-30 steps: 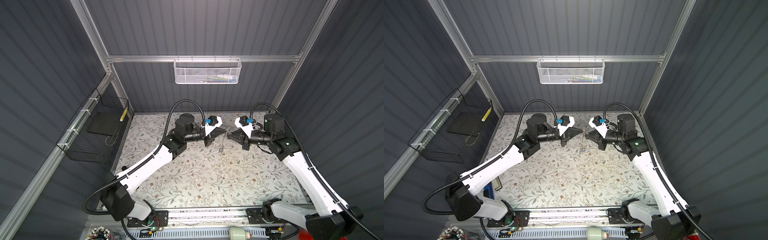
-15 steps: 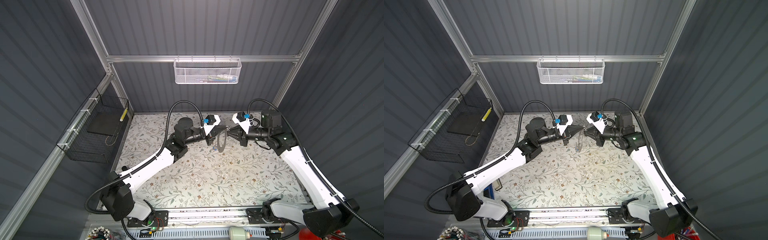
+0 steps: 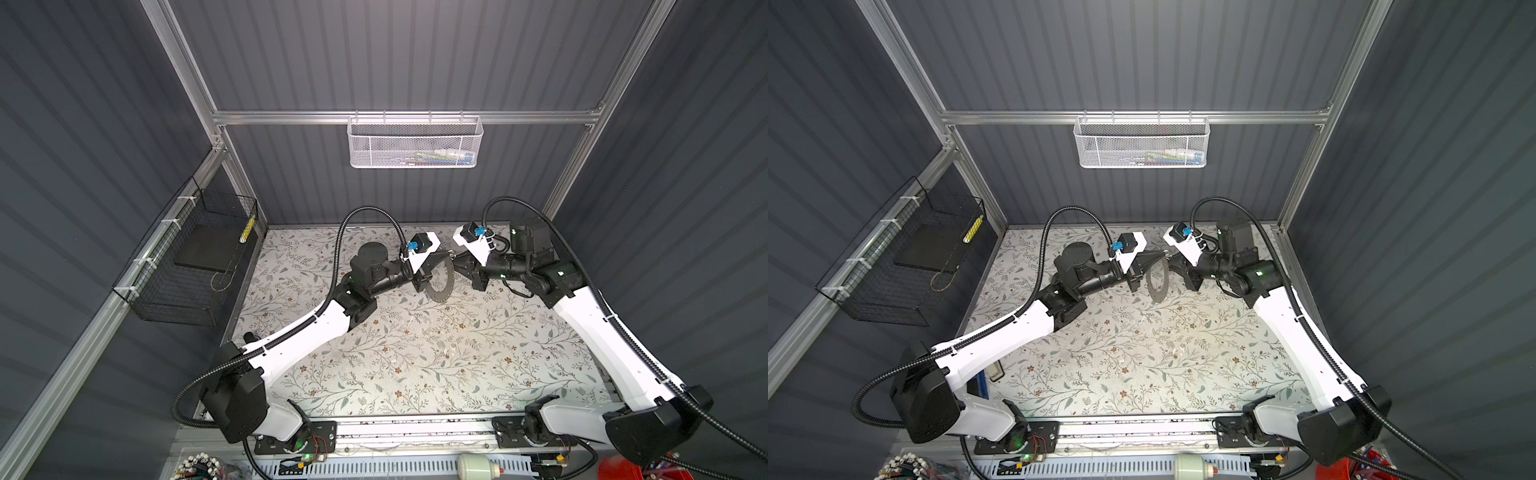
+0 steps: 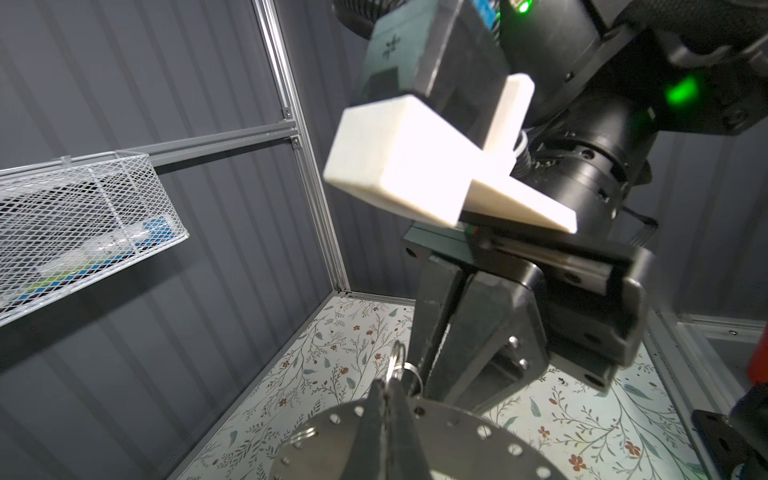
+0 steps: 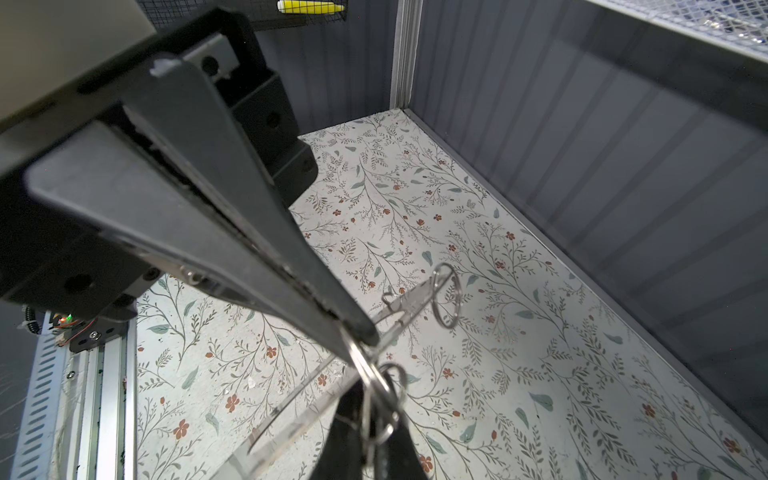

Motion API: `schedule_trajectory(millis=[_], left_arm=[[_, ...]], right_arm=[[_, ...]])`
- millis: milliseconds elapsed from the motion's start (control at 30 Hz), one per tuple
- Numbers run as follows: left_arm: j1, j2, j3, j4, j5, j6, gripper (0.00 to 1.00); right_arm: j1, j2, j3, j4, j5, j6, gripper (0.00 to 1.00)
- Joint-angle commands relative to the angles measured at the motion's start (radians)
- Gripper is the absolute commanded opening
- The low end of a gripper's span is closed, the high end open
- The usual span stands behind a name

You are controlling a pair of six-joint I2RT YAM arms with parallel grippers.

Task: Put the keys on the keyring
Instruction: 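Close the left gripper on the split ring beside the right gripper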

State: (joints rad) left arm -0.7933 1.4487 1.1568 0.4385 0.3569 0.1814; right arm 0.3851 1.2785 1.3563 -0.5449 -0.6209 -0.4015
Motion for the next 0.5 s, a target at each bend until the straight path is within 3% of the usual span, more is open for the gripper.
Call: schedule_trajectory(millis=[0,467], left_arm=[[-0.015,-0.039,-0.008,0.067,-0.044,0.036,0.00],[-0.016,-0.079,0.002,-0.034,-0.068,0.119,0.00]], right_arm=[[0.027,0.025,0.047,-0.049,0.024,-0.005,0.00],[0.065,0.019,0.071,-0.140,0.265,-0.092,0.00]])
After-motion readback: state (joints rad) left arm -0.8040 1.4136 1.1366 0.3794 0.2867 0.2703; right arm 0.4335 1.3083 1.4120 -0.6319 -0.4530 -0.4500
